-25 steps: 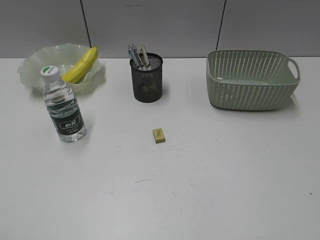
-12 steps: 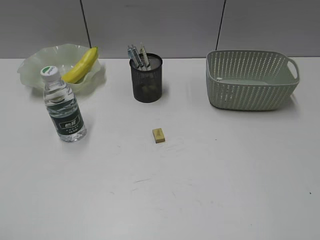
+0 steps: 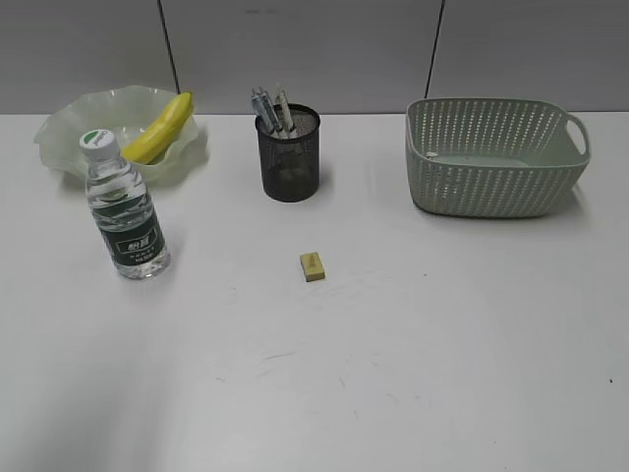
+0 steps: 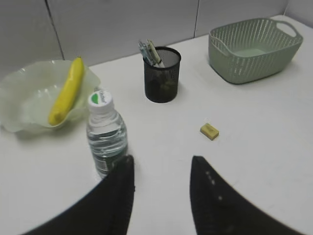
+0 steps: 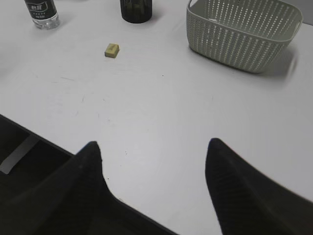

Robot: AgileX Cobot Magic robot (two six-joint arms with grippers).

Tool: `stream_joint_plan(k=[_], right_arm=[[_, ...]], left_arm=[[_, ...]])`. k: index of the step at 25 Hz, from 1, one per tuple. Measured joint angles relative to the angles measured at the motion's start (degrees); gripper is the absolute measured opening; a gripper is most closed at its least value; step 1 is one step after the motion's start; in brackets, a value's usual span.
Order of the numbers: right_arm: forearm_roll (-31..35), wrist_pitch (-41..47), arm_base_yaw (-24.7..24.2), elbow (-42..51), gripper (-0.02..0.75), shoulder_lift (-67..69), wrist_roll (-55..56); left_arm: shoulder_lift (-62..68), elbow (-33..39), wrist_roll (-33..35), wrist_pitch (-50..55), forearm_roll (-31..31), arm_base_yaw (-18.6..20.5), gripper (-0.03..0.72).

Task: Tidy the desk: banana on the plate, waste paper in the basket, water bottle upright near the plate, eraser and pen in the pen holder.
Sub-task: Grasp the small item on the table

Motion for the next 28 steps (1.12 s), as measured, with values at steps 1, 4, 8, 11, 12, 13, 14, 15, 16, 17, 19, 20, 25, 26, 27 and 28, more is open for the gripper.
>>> stream_joint_plan(k=[1,4,8,11,12,13,14,15,16,17,19,20,25,26,27,28], right_arm=[[0.0,0.0,0.0,0.0,0.525,0.0,-0.1],[0.1,0.0,0.0,0.0,0.525,0.0,-0.1],[0.1,0.0,0.0,0.0,0.525,0.0,-0.1],[0.1,0.0,0.0,0.0,0.525,0.0,-0.1],[0.1,-0.1,0.0,0.0,0.525,0.0,-0.1],[0.1,0.0,0.0,0.0,0.525,0.0,-0.1],[0.1,0.0,0.0,0.0,0.525,0.0,-0.1],[0.1,0.0,0.0,0.0,0.525,0.0,-0.1],[0.1,0.0,0.0,0.0,0.525,0.0,-0.1],[0.1,0.0,0.0,0.0,0.525,-0.1,-0.1],[0.1,0.0,0.0,0.0,0.525,-0.1,-0.1],[0.1,0.0,0.0,0.0,0.525,-0.1,-0.1],[0.1,0.0,0.0,0.0,0.525,-0.1,-0.1],[0.1,0.0,0.0,0.0,0.525,-0.1,-0.2],[0.1,0.0,0.0,0.0,0.525,-0.1,-0.2],[0.1,0.0,0.0,0.0,0.524,-0.1,-0.2]], left_arm=[[5.2,-1.0,0.0,-1.8,-1.2,0.0,0.290],[21.2,-5.3,0.0,-4.0,-4.6,-0.4,0.290],[37.9,-13.2,0.0,-4.1,-6.2,-4.3,0.303],[48.6,-19.5,0.0,-4.0,-6.8,-7.8,0.342],[51.9,-21.7,-0.1,-3.7,-7.1,-8.6,0.358],[54.5,-23.5,-0.6,-3.4,-7.6,-9.2,0.374],[57.4,-25.8,-1.9,-2.9,-8.2,-9.3,0.387],[60.2,-28.2,-3.7,-2.1,-8.5,-9.4,0.396],[62.9,-30.3,-5.3,-1.3,-8.6,-9.4,0.402],[65.0,-32.8,-6.2,-0.2,-8.7,-9.4,0.405],[69.7,-38.1,-7.8,2.5,-9.2,-9.4,0.410],[71.6,-40.3,-9.2,3.8,-9.4,-9.4,0.411],[82.1,-54.1,-18.8,14.5,-7.5,-9.4,0.413],[84.2,-56.9,-20.7,17.5,-6.8,-9.4,0.412],[85.9,-59.3,-22.5,20.0,-6.5,-9.4,0.412],[87.9,-62.0,-23.8,22.9,-6.2,-9.4,0.412]])
